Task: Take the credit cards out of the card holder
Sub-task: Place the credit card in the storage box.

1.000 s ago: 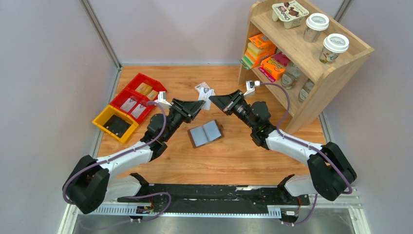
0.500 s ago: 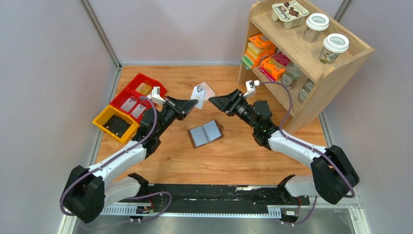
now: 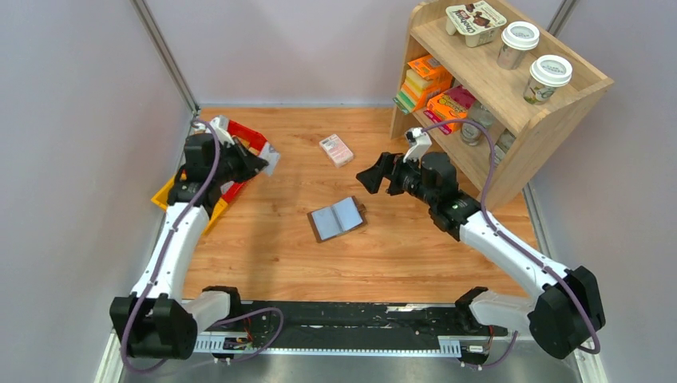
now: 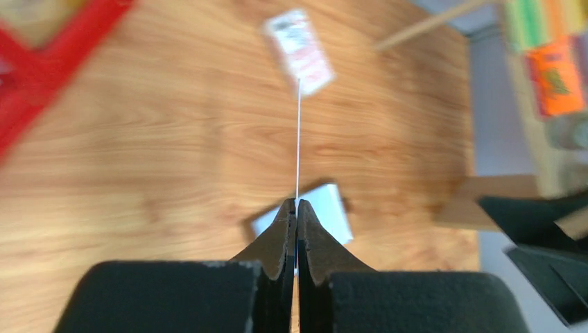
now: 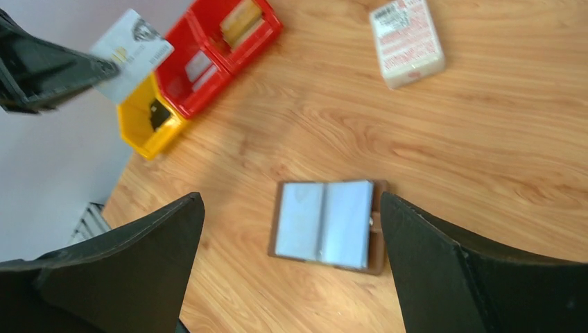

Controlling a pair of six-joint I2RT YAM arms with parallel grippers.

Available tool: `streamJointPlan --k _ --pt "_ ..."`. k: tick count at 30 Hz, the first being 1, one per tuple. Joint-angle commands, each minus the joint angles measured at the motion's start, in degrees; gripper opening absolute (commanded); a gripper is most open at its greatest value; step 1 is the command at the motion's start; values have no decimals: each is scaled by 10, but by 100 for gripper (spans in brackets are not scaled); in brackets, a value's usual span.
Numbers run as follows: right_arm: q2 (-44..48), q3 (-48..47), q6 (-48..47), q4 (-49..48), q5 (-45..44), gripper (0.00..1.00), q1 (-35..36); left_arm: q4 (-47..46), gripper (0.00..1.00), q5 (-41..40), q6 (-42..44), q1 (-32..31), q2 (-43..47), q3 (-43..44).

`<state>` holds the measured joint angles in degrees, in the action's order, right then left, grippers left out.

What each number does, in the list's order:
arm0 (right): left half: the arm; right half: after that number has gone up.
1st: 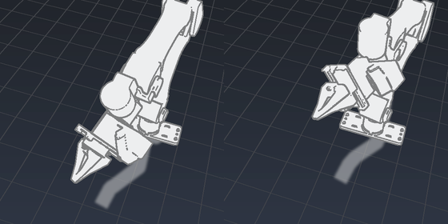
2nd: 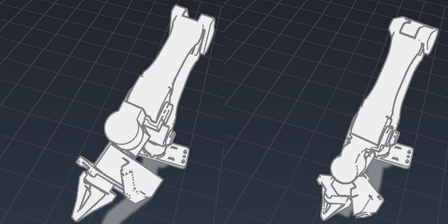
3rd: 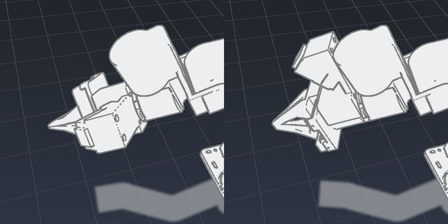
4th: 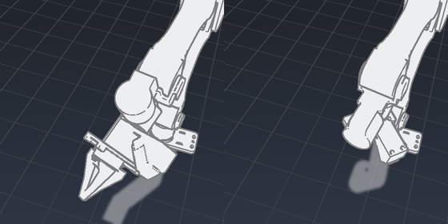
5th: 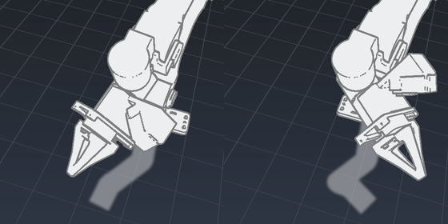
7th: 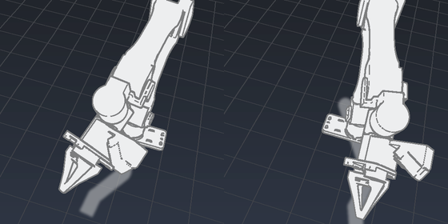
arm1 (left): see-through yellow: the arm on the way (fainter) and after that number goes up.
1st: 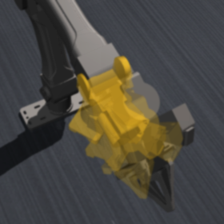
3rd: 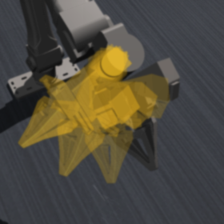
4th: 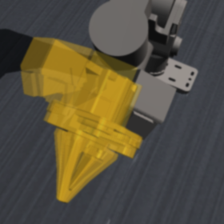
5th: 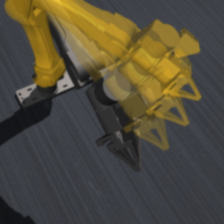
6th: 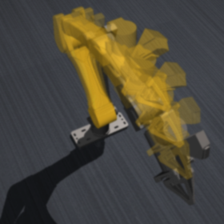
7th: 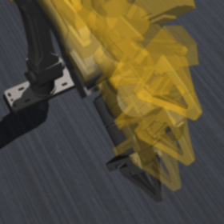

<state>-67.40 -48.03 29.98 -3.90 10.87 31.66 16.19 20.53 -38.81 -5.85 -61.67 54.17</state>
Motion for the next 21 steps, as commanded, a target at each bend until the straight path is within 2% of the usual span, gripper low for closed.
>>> streamJointPlan --k 1,3,6,10,14,21 --pt "37 -1 -69 58 -46 100 -4 197 0 3 157 109 -45 58" --pt "58 21 -65 28 -65 100 -3 221 0 -10 181 155 -71 80" --pt "82 49 -100 -5 -31 100 -4 231 0 -14 196 219 -115 91" --pt "103 61 -117 4 3 100 -4 241 0 -29 211 265 -169 117" --pt "120 81 -118 -5 9 100 -4 234 0 -29 208 275 -232 160" --pt "120 78 -119 -2 26 100 -4 240 0 -23 202 276 -381 284"
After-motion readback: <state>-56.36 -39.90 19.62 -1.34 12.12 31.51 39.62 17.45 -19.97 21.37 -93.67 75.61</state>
